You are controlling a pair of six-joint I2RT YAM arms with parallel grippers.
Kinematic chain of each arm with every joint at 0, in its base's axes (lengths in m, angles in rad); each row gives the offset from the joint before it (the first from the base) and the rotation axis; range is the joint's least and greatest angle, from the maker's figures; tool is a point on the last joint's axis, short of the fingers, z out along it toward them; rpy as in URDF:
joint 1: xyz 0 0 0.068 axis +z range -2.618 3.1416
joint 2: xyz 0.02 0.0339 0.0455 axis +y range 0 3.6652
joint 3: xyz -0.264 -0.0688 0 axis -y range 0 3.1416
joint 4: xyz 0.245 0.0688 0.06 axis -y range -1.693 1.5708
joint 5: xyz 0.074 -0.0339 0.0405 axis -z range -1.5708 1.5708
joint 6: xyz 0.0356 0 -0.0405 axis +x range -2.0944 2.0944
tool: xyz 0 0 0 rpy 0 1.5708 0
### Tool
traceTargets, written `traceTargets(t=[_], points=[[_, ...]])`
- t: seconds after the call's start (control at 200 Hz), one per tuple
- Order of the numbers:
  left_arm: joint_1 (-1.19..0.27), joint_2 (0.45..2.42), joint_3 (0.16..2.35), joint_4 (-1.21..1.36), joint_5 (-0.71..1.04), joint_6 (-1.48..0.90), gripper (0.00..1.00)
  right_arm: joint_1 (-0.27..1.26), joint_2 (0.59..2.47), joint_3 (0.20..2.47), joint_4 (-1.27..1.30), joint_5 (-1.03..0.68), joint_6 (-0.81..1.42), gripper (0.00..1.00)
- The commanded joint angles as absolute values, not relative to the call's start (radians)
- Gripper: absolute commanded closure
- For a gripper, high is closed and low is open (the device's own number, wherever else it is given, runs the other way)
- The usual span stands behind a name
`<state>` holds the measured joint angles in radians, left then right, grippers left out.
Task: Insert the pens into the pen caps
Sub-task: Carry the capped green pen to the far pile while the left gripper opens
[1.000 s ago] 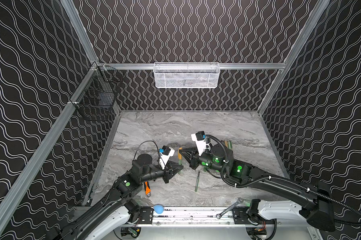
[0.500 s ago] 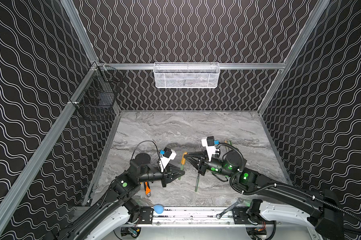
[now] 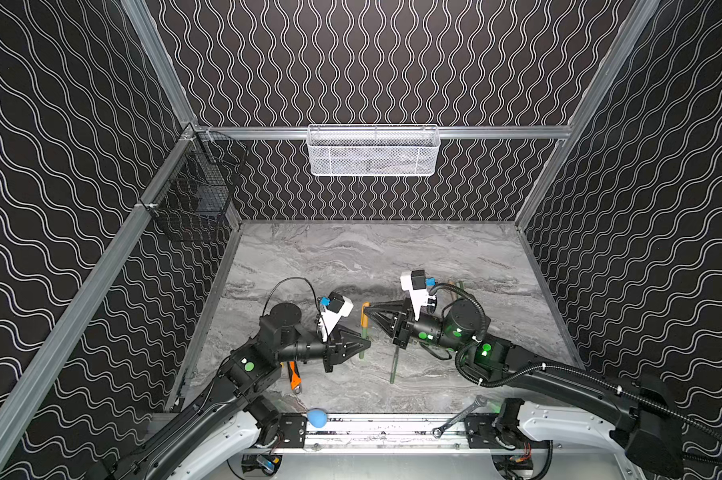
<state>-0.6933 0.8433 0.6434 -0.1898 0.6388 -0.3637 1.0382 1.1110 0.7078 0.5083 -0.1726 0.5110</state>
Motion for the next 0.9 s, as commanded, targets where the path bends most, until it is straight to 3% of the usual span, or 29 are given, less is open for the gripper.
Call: traceTargets(t=[0.0,0.235,0.29,0.33,0.45,0.546,0.676,0.896], points=[[-0.692,0.839,0.676,0.001,0.521,-0.282,1.0,1.069,1.129,0.679,0.177,-0.107,0.57,0.99],[-0.692,0.846,0.67,0.024,0.553,-0.298,1.0,1.068,1.119,0.727,0.121,-0.038,0.549,0.98],[-0.692,0.847,0.673,0.02,0.557,-0.295,0.95,1.066,1.118,0.746,0.101,-0.01,0.54,0.98],[-0.692,0.846,0.671,0.02,0.561,-0.296,0.89,1.062,1.121,0.761,0.088,0.011,0.536,0.98],[-0.692,0.838,0.665,0.014,0.561,-0.305,0.49,1.031,1.132,0.8,0.061,0.051,0.532,0.98],[-0.692,0.822,0.655,0.007,0.553,-0.308,0.28,0.968,1.147,0.823,0.029,0.043,0.53,0.98],[-0.692,0.777,0.646,-0.019,0.524,-0.311,0.15,0.837,1.156,0.813,-0.025,-0.004,0.514,0.98],[-0.693,0.734,0.655,-0.087,0.499,-0.313,0.04,0.58,1.25,0.86,-0.256,-0.012,0.346,0.96]])
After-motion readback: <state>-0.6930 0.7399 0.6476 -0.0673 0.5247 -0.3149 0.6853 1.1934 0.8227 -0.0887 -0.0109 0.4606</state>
